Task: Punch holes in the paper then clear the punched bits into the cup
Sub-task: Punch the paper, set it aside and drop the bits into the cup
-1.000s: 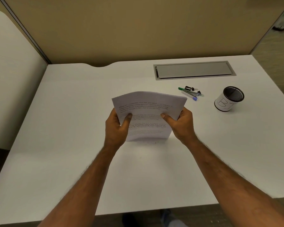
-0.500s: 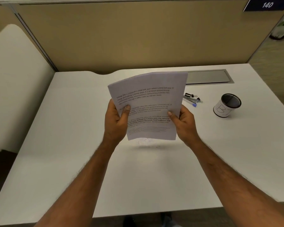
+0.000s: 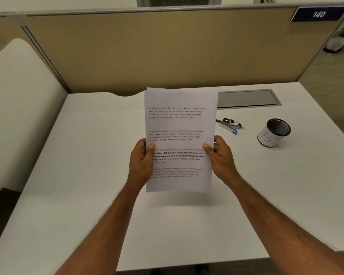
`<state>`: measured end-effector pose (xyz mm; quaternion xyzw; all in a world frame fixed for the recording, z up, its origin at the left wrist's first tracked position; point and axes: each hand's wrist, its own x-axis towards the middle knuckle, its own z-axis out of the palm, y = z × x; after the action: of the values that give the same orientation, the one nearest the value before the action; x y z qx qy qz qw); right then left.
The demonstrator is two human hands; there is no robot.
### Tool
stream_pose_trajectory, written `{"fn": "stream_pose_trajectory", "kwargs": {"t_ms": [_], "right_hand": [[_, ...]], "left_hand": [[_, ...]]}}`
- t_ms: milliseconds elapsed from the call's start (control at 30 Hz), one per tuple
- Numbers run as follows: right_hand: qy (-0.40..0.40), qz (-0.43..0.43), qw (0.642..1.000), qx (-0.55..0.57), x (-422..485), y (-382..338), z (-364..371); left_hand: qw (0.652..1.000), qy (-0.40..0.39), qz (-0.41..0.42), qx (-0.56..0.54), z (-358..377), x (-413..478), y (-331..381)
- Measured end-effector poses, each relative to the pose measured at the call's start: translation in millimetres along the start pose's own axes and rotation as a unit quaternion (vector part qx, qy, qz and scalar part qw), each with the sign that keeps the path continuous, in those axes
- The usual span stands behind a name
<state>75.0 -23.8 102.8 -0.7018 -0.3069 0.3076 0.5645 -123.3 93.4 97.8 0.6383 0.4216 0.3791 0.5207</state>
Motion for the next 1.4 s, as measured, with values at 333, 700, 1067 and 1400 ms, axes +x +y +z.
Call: {"fn": "stream_pose_trajectory", "kwargs": {"t_ms": [333, 700, 1067, 1400], "right_hand": [[-0.012, -0.032, 0.999, 0.011, -16, 20, 1], [-0.027, -0.025, 0.999, -0.029, -25, 54, 2], [-0.114, 0.173, 0.887, 0.412, -44, 63, -4], [-0.039, 0.102, 0.940, 0.323, -24, 40, -20]], "left_hand": [[0.999, -0.012, 0.033, -0.025, 2, -22, -11], [0.999, 0.002, 0.017, -0.027, 15, -36, -41], [0.979, 0.031, -0.009, -0.202, 22, -30, -12], [0.973, 0.022, -0.042, -0.224, -43, 3, -24]]}}
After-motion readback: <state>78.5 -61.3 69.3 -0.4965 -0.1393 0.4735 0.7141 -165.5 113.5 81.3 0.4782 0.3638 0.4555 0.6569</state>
